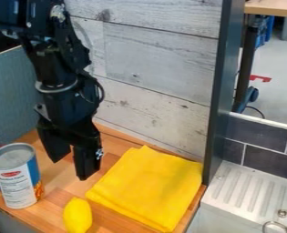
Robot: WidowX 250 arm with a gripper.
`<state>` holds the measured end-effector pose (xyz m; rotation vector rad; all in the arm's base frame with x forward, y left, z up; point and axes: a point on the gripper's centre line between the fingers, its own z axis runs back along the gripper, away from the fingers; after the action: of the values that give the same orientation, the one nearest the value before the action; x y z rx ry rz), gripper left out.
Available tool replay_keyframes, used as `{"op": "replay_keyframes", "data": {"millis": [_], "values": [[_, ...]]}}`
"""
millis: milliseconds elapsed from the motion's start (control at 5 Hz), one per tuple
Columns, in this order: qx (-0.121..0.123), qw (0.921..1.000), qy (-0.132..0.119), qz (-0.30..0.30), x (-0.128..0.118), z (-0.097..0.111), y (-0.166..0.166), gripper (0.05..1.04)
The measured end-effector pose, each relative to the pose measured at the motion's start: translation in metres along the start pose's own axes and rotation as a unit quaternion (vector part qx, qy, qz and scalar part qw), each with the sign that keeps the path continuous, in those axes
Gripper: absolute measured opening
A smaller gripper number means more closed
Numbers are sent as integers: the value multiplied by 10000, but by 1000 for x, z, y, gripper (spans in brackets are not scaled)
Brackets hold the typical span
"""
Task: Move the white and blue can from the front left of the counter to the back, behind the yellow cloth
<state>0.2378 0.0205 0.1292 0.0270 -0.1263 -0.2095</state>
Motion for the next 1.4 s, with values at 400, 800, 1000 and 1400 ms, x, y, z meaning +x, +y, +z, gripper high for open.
{"op": "replay_keyframes", "data": {"millis": [400,800,1000,1400], "values": [[-177,9998,85,-30,-11,-6,-2,1001],[-6,9978,615,259,-55,-13,35,1001],[169,9933,1049,455,-75,-20,60,1001],[216,9868,1505,566,-98,-34,106,1001]]}}
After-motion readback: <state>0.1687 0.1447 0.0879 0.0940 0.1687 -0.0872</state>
